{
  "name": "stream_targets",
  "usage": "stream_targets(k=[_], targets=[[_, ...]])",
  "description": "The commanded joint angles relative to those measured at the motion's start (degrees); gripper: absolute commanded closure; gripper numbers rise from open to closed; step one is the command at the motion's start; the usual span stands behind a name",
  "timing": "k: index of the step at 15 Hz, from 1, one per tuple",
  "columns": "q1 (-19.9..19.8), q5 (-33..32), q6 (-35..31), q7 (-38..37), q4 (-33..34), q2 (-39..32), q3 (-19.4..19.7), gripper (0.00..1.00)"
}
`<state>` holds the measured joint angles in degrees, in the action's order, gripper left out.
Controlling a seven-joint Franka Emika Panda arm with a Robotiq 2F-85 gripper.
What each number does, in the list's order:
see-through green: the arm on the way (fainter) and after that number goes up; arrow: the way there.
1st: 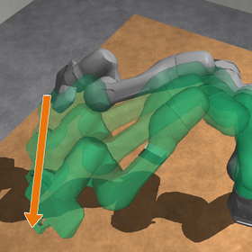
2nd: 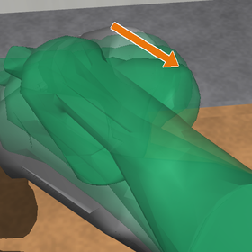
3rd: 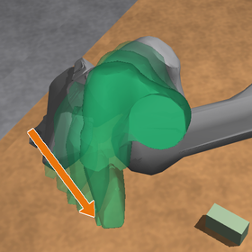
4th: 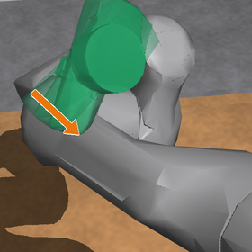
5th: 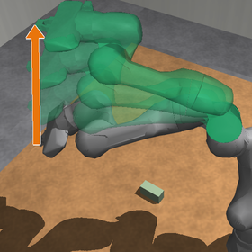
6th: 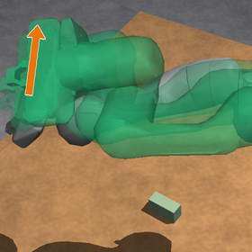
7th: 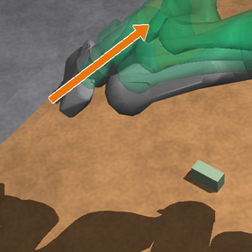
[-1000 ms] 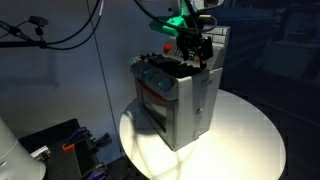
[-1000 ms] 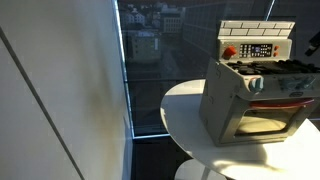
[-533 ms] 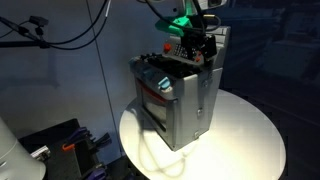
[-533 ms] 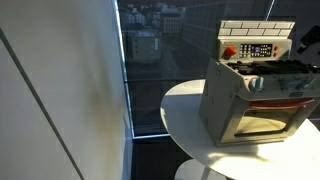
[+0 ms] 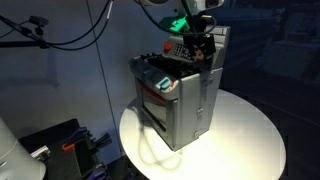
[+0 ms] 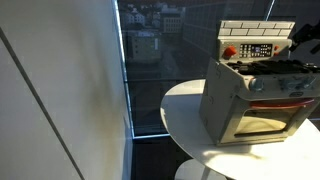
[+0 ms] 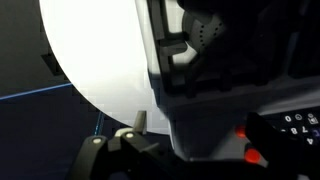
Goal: Press a button on the stove
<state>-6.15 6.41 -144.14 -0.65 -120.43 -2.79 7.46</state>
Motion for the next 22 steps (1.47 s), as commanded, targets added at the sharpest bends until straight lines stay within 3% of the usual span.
stream_targets(k=[1,22], targets=[[-0.07,-1.28,-1.62,-4.70,0.69,-0.67,-0.24,0.00],[0.81,-2.16,-3.69,-11.50,2.79,-3.40,-0.55,0.00]])
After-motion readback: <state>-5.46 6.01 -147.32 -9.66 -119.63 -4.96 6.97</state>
